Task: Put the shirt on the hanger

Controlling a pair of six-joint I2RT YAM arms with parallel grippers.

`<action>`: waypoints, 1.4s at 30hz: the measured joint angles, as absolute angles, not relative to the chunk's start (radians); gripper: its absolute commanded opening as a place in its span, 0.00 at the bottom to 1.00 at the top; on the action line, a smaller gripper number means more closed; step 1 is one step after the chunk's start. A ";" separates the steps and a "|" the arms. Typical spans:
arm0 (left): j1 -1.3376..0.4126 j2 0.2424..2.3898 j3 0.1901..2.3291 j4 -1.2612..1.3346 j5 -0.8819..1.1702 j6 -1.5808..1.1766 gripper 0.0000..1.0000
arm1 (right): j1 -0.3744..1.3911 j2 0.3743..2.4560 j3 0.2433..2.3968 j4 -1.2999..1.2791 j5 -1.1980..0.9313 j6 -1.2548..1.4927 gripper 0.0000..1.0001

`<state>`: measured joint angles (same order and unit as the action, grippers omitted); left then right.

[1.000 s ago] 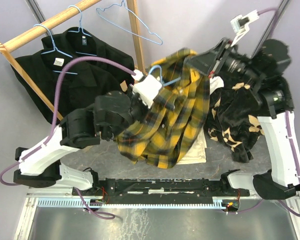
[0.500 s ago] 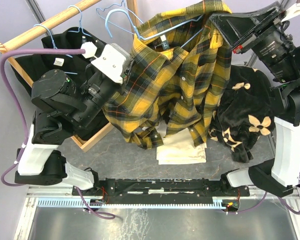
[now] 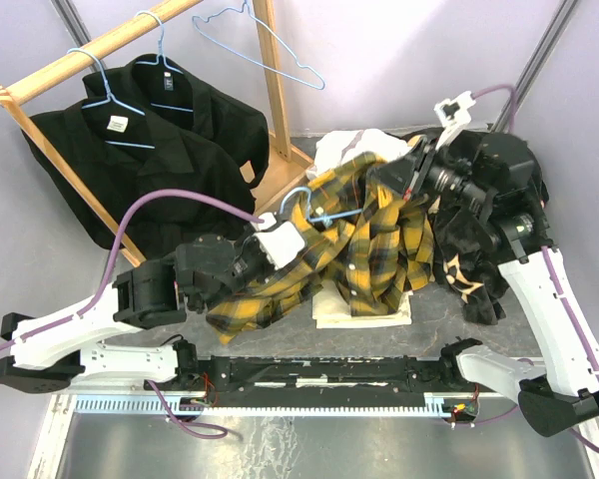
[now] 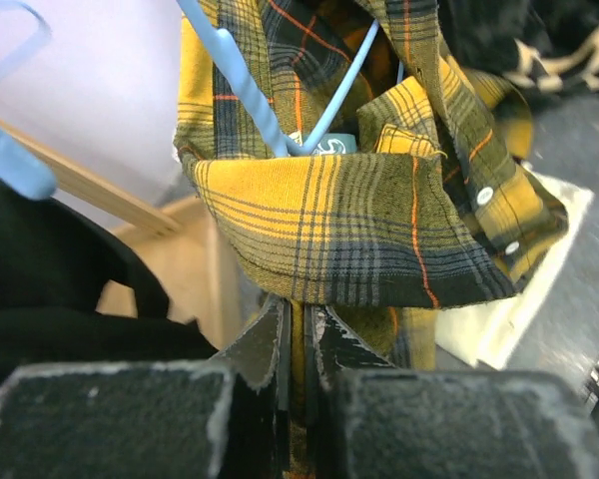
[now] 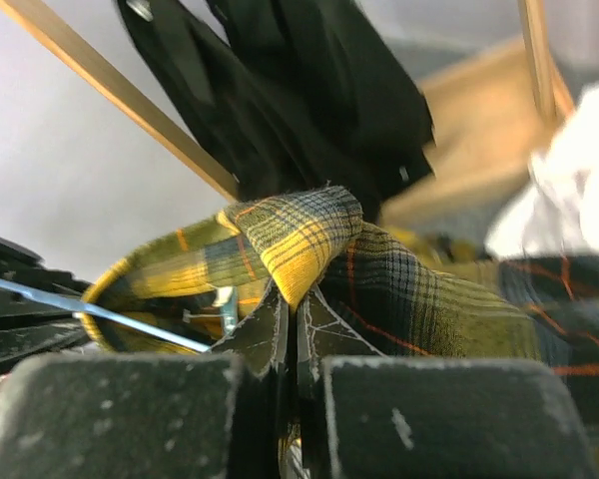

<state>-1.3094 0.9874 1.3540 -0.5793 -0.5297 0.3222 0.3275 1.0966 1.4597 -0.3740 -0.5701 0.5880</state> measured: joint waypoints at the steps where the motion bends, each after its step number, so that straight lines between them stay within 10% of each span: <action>1: -1.310 0.958 1.296 -0.570 -0.512 0.304 0.03 | 0.327 1.087 1.415 -0.405 -0.569 0.569 0.03; 16: -1.309 0.962 1.115 -0.494 -0.469 0.217 0.03 | 0.638 0.918 1.200 -0.648 -0.269 0.430 0.06; 28: -1.309 0.920 1.089 -0.466 -0.476 0.217 0.03 | 0.830 0.900 1.187 -0.679 0.089 0.360 0.98; 42: -1.309 0.860 1.023 -0.475 -0.408 0.217 0.03 | 0.830 0.646 1.069 -0.693 0.184 0.081 0.92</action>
